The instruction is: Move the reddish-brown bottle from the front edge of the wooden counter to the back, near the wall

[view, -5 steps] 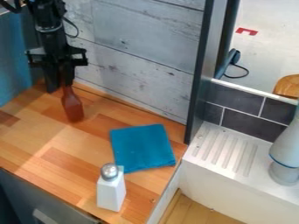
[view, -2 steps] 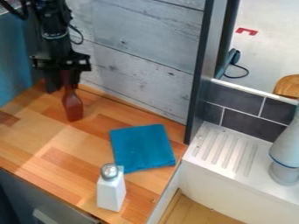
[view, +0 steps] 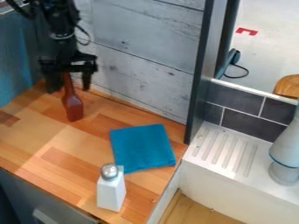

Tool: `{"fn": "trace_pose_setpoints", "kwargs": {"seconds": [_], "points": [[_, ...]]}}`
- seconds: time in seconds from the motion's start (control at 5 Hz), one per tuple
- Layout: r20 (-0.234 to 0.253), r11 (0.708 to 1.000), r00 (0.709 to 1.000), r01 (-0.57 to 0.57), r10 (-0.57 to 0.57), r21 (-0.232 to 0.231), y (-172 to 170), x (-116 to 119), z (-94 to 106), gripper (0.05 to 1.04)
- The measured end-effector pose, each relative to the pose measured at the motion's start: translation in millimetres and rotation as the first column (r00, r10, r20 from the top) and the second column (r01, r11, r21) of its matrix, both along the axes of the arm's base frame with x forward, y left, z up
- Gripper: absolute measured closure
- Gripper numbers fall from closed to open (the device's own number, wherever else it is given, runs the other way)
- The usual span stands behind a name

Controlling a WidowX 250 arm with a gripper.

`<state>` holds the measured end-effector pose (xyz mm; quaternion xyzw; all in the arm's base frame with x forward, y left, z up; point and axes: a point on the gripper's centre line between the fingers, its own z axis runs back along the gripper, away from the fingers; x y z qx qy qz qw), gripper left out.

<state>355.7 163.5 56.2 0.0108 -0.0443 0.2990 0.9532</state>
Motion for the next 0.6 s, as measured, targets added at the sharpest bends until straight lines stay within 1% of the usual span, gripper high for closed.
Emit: {"fn": "trace_pose_setpoints", "kwargs": {"seconds": [0.2, 0.4, 0.6], "points": [[0.035, 1.000, 0.999, -0.011, 0.010, 0.020, -10, -2, 31.3, 0.079], [-0.003, 0.999, 0.999, -0.034, 0.034, 0.042, -22, -45, 56.7, 0.079], [-0.031, 0.995, 0.998, -0.060, 0.063, 0.083, -32, -87, 79.5, 0.079]]}}
